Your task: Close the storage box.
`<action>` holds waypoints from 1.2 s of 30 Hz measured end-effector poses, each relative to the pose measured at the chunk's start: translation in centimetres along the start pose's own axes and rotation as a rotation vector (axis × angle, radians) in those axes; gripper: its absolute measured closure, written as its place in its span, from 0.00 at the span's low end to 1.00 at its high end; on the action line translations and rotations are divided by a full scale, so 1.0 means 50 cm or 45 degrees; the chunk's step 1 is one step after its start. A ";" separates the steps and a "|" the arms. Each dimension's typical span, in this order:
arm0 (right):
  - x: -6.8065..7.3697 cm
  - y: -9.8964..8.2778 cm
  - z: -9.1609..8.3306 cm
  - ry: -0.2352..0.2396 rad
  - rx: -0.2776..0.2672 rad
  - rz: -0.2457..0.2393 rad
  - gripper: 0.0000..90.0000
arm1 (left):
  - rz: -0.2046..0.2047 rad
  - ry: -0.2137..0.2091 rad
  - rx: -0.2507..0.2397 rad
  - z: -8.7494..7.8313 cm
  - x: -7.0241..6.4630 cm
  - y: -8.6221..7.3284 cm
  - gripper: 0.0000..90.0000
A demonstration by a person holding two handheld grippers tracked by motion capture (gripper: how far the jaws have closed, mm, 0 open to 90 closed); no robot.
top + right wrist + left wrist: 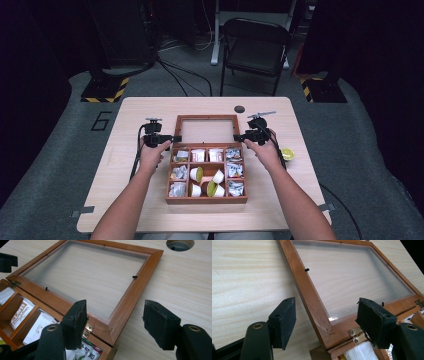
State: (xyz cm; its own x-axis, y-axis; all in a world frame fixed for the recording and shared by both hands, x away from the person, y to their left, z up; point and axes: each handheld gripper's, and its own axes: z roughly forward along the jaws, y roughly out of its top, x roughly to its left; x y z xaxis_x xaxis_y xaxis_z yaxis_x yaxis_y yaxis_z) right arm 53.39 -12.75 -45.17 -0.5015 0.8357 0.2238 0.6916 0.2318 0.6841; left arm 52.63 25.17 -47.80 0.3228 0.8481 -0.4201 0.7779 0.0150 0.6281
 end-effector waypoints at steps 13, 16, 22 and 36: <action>-0.006 -0.001 0.032 0.052 0.033 0.088 0.39 | -0.022 -0.014 0.038 0.025 -0.005 -0.004 0.35; -0.006 -0.002 0.038 0.058 0.046 0.099 0.39 | -0.027 -0.035 0.043 0.030 -0.006 -0.006 0.35; -0.007 -0.004 0.050 0.066 0.069 0.106 0.38 | -0.042 -0.021 0.043 0.038 -0.008 -0.006 0.34; -0.022 -0.008 0.076 0.084 0.095 0.143 0.35 | -0.075 -0.070 0.049 0.051 0.008 -0.007 0.35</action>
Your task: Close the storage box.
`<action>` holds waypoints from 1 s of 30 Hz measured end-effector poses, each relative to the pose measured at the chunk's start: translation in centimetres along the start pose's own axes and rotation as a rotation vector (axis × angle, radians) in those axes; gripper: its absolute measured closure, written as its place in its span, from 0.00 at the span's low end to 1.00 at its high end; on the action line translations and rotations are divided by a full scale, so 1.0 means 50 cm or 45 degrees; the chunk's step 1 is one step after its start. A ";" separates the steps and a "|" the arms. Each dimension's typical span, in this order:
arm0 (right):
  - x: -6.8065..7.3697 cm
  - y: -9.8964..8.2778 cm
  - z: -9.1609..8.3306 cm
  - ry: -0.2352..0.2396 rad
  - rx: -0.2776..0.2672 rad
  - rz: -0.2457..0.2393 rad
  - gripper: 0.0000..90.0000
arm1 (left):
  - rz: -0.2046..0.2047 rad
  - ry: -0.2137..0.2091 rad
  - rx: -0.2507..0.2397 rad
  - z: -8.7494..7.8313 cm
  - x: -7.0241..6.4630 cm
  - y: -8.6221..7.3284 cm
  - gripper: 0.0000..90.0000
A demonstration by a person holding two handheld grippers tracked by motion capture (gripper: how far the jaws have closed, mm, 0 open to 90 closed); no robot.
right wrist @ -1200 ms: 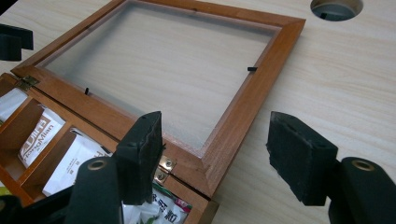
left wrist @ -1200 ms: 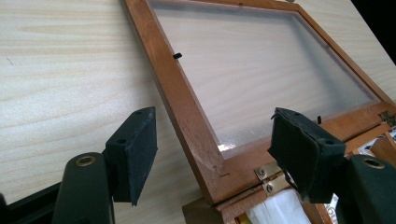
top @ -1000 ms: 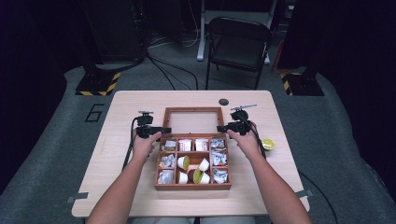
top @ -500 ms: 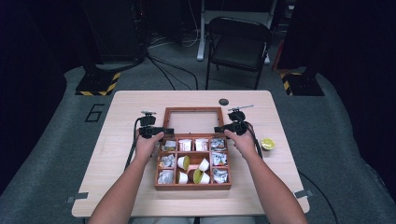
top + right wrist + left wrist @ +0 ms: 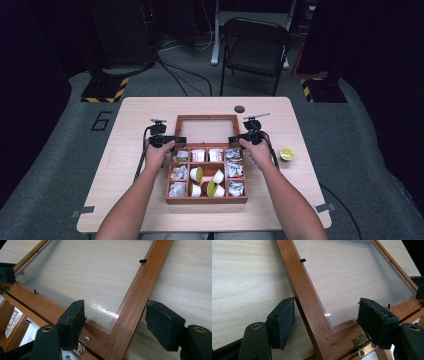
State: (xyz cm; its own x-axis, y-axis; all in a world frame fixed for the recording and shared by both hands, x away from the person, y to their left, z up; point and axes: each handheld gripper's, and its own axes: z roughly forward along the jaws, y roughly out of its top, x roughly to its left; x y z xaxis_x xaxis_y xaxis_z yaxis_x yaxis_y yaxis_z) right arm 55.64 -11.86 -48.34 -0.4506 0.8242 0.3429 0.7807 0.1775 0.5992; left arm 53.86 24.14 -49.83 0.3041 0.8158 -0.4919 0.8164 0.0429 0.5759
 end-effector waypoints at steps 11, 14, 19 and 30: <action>-0.011 0.000 0.003 0.038 0.021 0.064 0.36 | 0.013 0.006 0.005 0.002 -0.001 0.001 0.35; -0.014 0.000 0.005 0.047 0.023 0.072 0.36 | 0.015 0.007 0.004 0.002 -0.002 0.001 0.35; -0.019 -0.001 0.008 0.078 0.032 0.114 0.37 | 0.015 0.006 0.004 0.002 -0.001 0.001 0.35; -0.023 -0.001 0.010 0.104 0.033 0.131 0.38 | 0.016 0.004 0.002 0.003 0.000 0.001 0.35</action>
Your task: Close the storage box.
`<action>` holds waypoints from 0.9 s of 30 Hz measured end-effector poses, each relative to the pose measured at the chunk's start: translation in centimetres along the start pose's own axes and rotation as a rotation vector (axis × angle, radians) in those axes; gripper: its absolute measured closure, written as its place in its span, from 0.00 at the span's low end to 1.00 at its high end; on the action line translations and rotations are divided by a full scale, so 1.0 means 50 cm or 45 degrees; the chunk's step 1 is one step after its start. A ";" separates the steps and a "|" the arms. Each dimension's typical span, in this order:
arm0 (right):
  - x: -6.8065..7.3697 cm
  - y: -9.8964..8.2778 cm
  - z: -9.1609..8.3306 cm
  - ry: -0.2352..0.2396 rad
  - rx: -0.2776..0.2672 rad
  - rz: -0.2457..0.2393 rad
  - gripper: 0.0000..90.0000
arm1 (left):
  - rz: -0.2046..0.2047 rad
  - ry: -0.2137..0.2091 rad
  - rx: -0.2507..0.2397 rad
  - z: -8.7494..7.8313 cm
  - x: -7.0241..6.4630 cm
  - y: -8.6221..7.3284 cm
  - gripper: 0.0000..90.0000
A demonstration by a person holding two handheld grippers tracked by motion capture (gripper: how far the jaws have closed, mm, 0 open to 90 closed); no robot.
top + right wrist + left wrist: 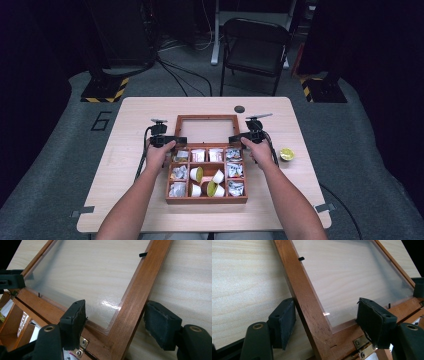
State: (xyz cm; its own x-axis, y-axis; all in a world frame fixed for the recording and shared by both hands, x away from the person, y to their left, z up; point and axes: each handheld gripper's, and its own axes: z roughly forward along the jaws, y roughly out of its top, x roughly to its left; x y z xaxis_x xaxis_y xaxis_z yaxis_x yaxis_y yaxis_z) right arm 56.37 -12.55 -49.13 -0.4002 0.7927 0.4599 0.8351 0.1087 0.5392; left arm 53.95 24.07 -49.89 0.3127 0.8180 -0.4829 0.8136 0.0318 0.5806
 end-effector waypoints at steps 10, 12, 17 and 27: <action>0.003 0.001 -0.006 -0.004 -0.016 -0.003 0.40 | -0.003 0.003 -0.014 -0.001 0.000 0.002 0.37; 0.004 0.002 -0.006 -0.009 -0.016 -0.004 0.40 | -0.003 0.004 -0.013 -0.002 -0.001 0.002 0.37; 0.007 0.002 -0.008 -0.020 -0.014 -0.018 0.40 | -0.009 0.004 -0.014 -0.004 -0.003 0.002 0.37; 0.011 0.004 -0.019 -0.002 -0.052 -0.022 0.40 | 0.005 -0.006 -0.048 -0.013 -0.006 0.006 0.37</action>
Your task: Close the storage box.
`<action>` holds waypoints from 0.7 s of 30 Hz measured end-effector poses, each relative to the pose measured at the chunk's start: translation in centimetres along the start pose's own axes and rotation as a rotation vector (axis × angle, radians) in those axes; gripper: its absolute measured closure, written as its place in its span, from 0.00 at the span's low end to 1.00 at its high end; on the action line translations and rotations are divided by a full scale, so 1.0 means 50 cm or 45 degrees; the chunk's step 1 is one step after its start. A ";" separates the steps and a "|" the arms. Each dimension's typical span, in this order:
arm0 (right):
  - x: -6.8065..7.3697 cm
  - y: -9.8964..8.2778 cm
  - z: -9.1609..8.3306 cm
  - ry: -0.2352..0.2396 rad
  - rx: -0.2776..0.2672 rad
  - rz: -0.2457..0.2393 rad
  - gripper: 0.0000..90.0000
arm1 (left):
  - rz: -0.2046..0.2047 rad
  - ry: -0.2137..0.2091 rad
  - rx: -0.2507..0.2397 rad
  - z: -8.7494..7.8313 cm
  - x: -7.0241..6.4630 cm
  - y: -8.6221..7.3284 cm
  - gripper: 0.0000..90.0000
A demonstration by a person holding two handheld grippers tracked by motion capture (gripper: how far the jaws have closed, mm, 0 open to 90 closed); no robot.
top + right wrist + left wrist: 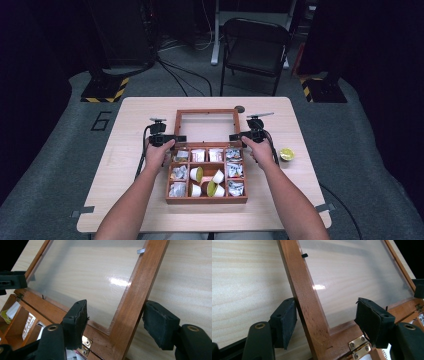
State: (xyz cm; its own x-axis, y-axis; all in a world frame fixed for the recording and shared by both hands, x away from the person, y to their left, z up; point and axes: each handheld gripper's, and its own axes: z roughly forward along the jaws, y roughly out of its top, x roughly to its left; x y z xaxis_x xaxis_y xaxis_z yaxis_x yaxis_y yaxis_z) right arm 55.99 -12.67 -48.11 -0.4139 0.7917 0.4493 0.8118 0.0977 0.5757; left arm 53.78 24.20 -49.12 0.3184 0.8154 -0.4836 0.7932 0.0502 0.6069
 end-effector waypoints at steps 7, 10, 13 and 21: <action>0.009 0.003 -0.013 0.004 -0.035 -0.003 0.41 | 0.006 -0.006 -0.041 -0.011 -0.008 0.004 0.37; 0.012 0.004 -0.020 0.005 -0.055 -0.020 0.41 | 0.013 -0.013 -0.049 -0.018 -0.010 0.006 0.37; 0.014 0.006 -0.026 0.013 -0.076 -0.032 0.42 | 0.024 -0.027 -0.069 -0.025 -0.012 0.008 0.37; 0.023 0.011 -0.041 0.017 -0.089 -0.051 0.42 | 0.069 -0.013 -0.086 -0.038 -0.024 0.016 0.38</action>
State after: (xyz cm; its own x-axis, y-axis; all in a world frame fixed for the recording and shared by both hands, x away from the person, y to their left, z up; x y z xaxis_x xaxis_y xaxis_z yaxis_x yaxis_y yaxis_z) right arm 55.12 -12.92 -45.85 -0.4514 0.7798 0.4337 0.7638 0.0863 0.6397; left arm 53.03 24.33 -46.86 0.3652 0.8121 -0.4551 0.7381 0.0454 0.6732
